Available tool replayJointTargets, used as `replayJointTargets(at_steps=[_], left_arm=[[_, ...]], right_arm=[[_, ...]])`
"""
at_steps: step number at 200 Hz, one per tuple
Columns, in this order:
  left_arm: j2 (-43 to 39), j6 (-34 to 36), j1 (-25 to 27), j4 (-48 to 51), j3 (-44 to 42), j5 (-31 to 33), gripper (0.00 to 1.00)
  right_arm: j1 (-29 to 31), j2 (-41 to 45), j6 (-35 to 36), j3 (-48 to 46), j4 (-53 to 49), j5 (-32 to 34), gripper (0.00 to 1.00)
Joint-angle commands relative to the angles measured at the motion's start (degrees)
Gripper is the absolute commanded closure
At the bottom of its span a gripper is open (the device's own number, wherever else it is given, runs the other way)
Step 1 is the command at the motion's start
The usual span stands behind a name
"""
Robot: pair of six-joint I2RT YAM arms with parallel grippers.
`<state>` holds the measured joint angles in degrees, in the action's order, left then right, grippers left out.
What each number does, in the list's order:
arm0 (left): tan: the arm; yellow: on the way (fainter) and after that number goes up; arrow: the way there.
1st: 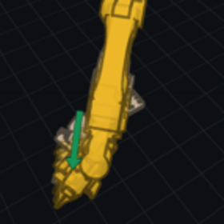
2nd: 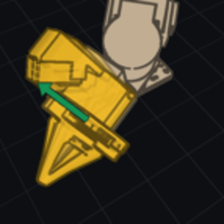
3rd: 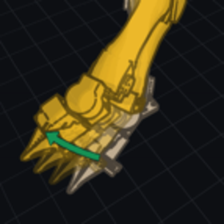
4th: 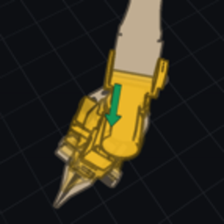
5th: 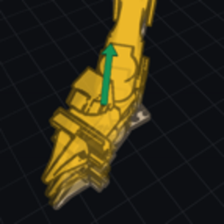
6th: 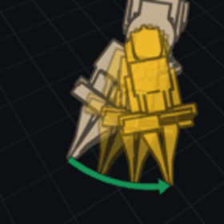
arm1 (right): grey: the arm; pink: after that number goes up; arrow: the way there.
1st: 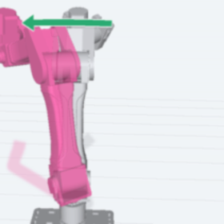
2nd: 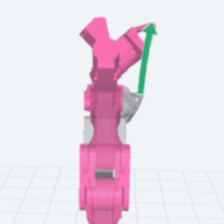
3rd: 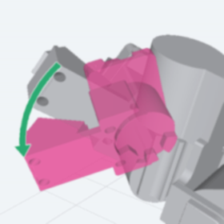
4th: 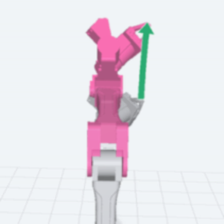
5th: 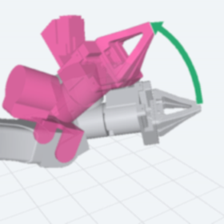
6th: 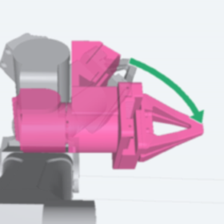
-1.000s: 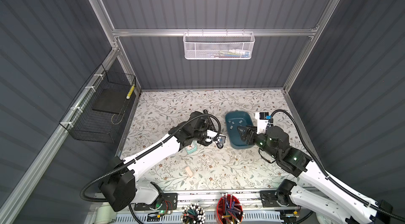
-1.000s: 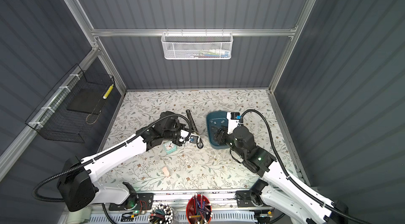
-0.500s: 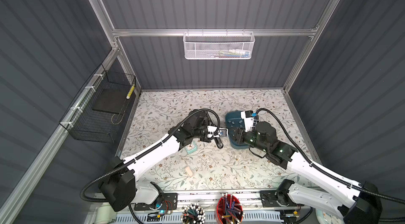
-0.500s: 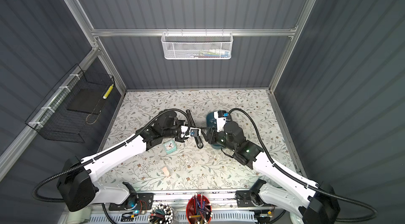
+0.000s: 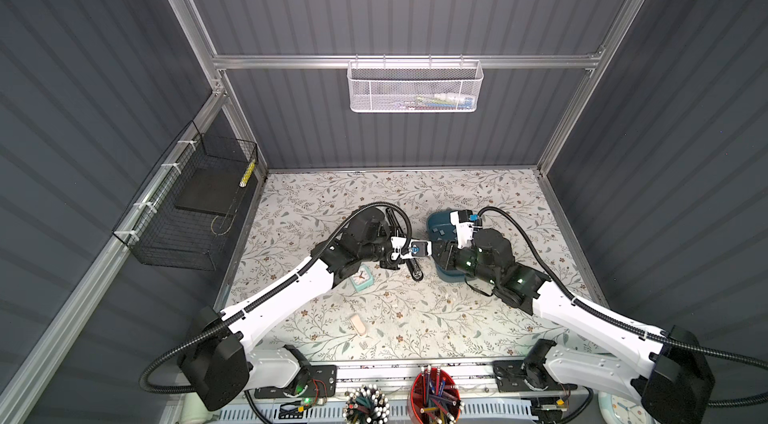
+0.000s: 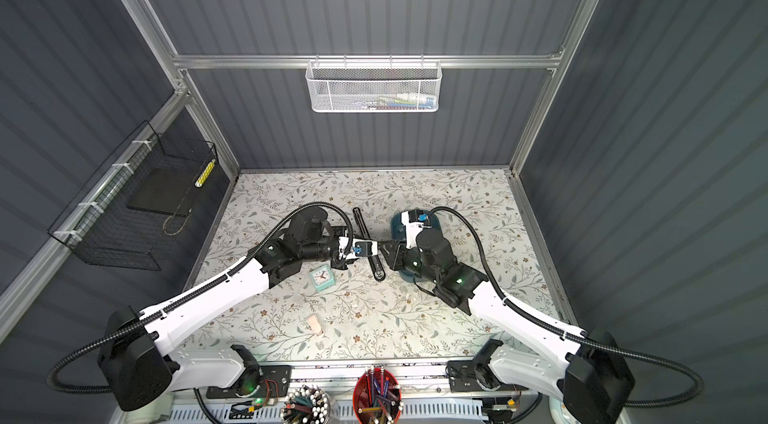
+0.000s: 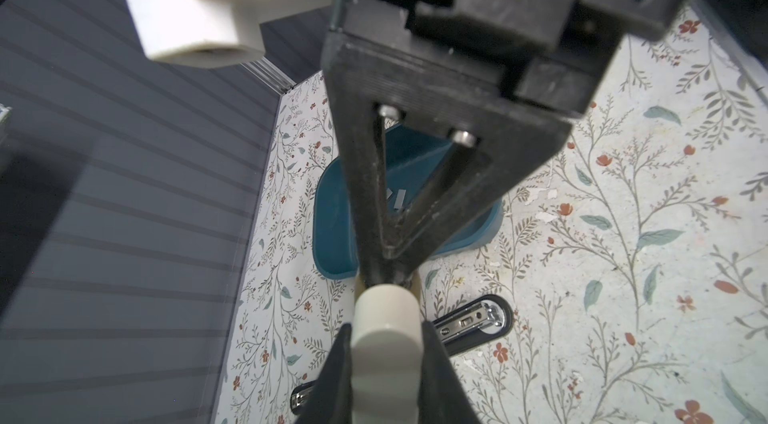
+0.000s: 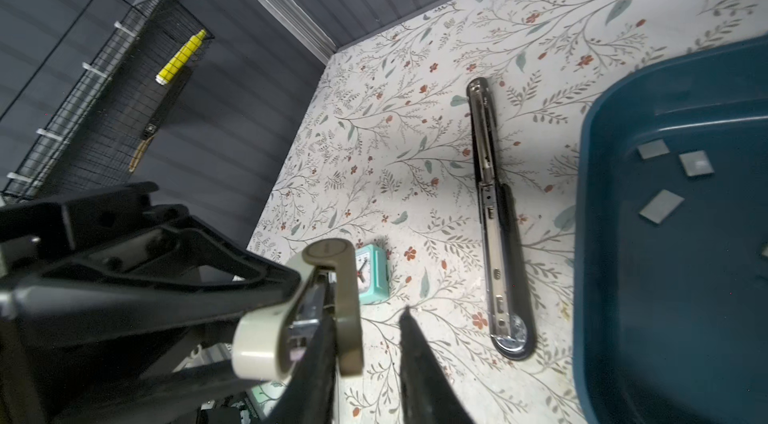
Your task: Load the staples into the stapler
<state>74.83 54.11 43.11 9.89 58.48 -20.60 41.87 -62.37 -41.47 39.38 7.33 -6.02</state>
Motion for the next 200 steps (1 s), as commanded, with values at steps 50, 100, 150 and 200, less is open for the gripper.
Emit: replayJointTargets(at_steps=[50, 100, 150, 200], left_arm=[[-5.0, -2.4, 0.2, -3.5, 0.6, -18.1, 1.00], [-5.6, -3.8, -0.7, -5.3, 0.0, -20.3, 1.00], [-4.8, -4.4, -1.1, -5.5, 0.0, -19.1, 1.00], [-2.8, -6.4, -2.1, -6.6, 0.4, -20.3, 1.00]], right_arm=[[0.0, -3.3, -1.2, -3.5, 1.1, 3.2, 0.81], [-0.1, -4.3, -0.8, -4.5, 2.5, 3.7, 0.82], [-0.1, 3.9, 6.4, -6.7, 0.5, 10.9, 0.67], [-0.5, 15.8, 20.9, -13.4, 3.6, 18.9, 0.18]])
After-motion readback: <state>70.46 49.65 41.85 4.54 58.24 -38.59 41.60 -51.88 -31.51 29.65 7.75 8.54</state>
